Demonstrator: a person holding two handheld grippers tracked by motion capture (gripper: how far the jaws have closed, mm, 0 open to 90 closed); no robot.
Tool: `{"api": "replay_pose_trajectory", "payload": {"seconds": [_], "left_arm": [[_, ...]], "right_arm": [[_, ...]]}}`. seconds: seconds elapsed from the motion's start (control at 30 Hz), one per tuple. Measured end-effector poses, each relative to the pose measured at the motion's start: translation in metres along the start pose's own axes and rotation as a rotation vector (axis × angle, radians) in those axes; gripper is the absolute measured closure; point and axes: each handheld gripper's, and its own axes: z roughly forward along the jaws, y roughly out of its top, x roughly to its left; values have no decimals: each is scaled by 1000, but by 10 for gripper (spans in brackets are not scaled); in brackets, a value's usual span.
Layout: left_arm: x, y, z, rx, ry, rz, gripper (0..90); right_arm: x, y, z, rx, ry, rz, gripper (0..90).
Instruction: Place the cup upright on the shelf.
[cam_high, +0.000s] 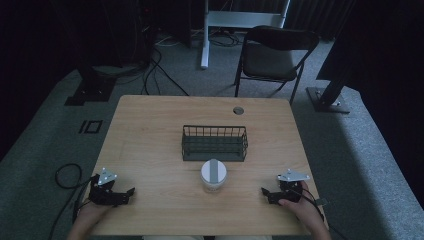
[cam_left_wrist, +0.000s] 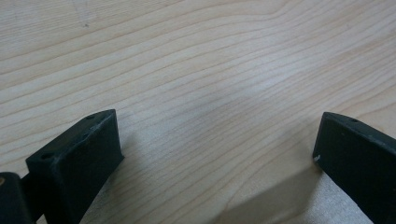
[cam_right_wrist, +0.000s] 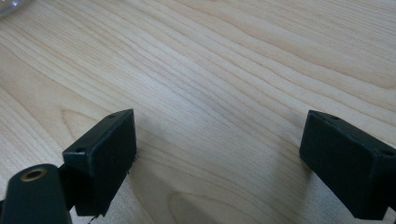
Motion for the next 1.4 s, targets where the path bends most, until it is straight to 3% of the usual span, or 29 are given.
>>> {"api": "replay_pose_trajectory", "payload": {"seconds": [0.1, 0.83, 1.1, 1.4], "left_arm": [[0, 0, 0, 1, 6, -5, 12], [0, 0, 0, 0, -9, 9, 12], [0, 0, 0, -1, -8, 9, 11], [0, 0, 0, 0, -11, 12, 11]], "right_arm": [[-1, 0, 0, -1, -26, 26, 106], [-2, 0, 0, -2, -23, 21, 107], [-1, 0, 0, -4, -44, 30, 107], [4, 7, -5, -50, -27, 14, 107]]}}
